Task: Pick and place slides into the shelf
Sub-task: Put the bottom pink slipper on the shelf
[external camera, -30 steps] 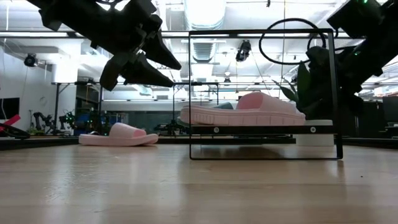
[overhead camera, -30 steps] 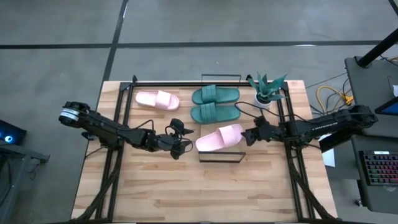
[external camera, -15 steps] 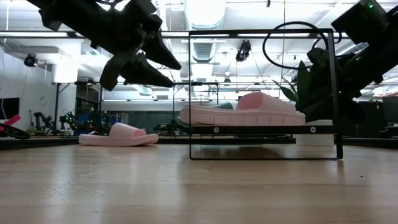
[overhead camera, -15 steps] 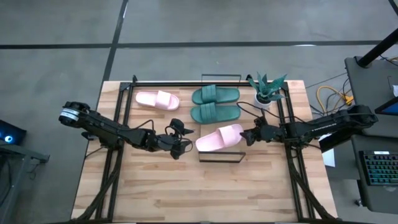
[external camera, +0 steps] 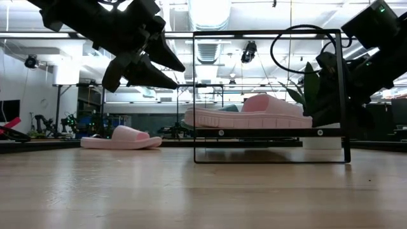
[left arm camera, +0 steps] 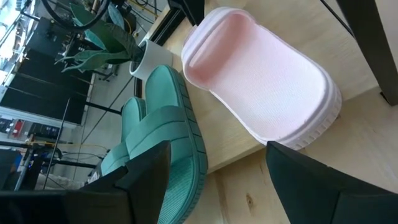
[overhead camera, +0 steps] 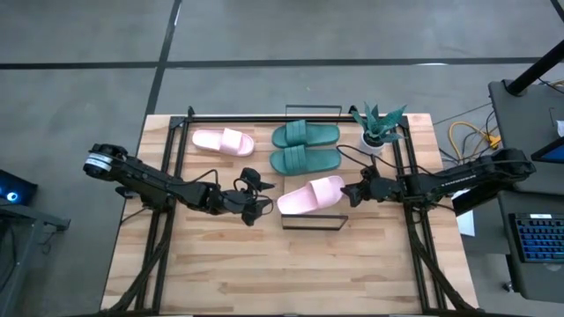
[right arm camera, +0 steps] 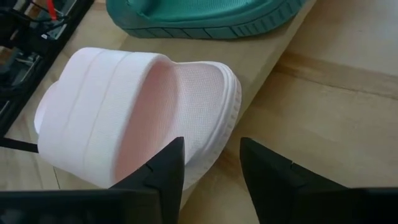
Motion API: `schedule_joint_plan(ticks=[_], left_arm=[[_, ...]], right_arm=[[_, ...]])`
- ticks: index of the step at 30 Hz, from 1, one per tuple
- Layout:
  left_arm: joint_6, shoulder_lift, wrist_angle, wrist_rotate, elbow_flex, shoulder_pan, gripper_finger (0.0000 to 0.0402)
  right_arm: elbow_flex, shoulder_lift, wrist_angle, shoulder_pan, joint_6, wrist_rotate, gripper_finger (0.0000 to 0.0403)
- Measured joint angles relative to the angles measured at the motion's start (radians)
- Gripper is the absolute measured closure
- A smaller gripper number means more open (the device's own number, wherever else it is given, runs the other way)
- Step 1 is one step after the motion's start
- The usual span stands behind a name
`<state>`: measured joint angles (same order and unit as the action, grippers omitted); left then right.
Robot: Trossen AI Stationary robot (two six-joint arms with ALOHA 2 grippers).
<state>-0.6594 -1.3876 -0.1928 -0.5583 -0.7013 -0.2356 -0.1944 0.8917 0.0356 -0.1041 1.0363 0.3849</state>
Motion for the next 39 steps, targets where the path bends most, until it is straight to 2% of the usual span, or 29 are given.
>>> schedule_joint_plan(ticks=[22, 29, 39], left_arm=[[0.000, 0.000, 0.000, 0.000, 0.001, 0.000, 0.0155], [-0.001, 0.000, 0.000, 0.000, 0.001, 0.000, 0.0155], [-0.001, 0.000, 0.001, 0.000, 0.001, 0.000, 0.0155]], right_arm=[[-0.003, 0.000, 0.006, 0.000, -0.050, 0.000, 0.0366], [-0.030, 0.000, 0.002, 0.001, -0.051, -0.087, 0.0392], [-0.078, 0.000, -0.036, 0.000, -0.041, -0.176, 0.0394]])
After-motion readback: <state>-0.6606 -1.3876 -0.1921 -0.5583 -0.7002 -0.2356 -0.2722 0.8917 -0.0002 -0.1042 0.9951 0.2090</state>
